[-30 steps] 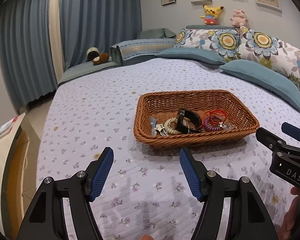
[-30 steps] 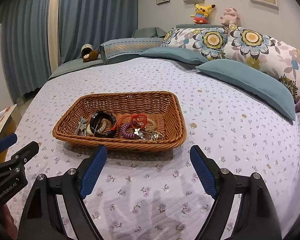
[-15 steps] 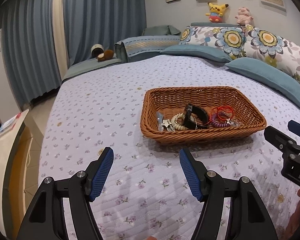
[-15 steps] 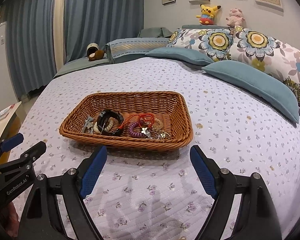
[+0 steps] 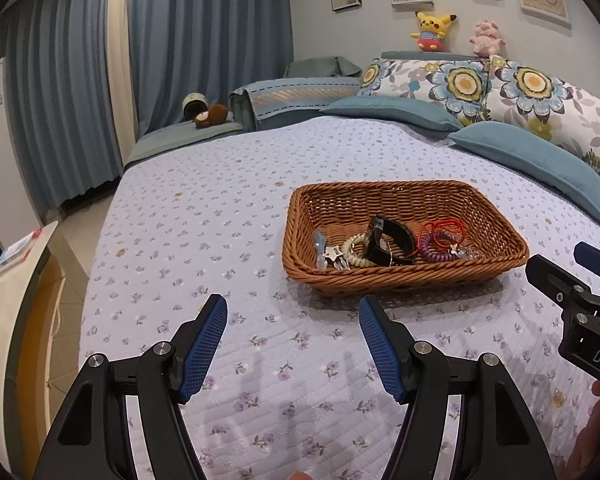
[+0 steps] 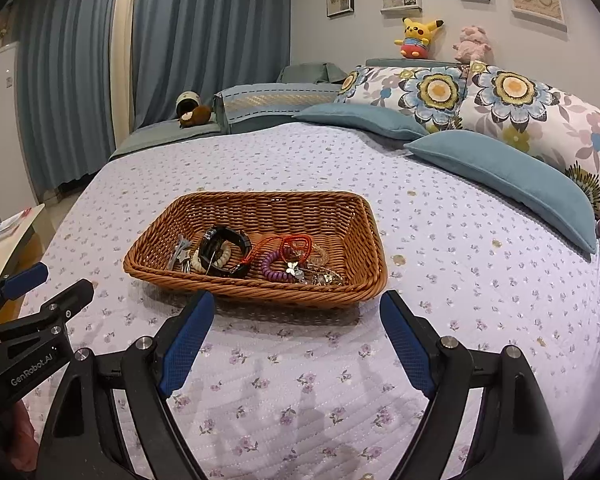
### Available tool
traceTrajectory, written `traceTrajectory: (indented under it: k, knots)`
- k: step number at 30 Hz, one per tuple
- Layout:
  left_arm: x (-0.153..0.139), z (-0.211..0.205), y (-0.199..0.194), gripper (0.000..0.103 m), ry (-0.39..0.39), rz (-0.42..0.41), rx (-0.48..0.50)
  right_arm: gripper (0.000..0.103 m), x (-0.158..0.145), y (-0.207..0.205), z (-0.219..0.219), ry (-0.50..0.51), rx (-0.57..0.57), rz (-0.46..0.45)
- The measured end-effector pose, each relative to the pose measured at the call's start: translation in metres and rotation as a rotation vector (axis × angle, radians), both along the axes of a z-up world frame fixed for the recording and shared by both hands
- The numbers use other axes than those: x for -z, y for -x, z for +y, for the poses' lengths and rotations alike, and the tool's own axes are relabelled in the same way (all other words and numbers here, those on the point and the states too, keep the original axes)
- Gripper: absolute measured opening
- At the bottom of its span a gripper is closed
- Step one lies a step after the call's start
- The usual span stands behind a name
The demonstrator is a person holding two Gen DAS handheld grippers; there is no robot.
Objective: Organize jewelry
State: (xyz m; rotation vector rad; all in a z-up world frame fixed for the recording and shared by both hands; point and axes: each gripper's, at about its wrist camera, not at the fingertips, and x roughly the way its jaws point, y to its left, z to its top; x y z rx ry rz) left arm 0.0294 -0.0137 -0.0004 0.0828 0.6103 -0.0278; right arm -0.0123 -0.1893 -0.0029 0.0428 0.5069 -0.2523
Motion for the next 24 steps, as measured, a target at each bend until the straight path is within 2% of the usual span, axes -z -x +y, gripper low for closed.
traceTrajectory:
  k: [20, 24]
  knots:
    - [-0.0030, 0.0033, 0.0020, 0.070, 0.000, -0.002, -0.017, 0.086, 0.0003, 0.0006, 0.0003, -0.003, -0.007, 0.004]
    - [-0.0036, 0.0043, 0.0028, 0.070, -0.020, -0.017, -0.026, 0.086, 0.0017, -0.0001, 0.0003, -0.004, -0.008, 0.008]
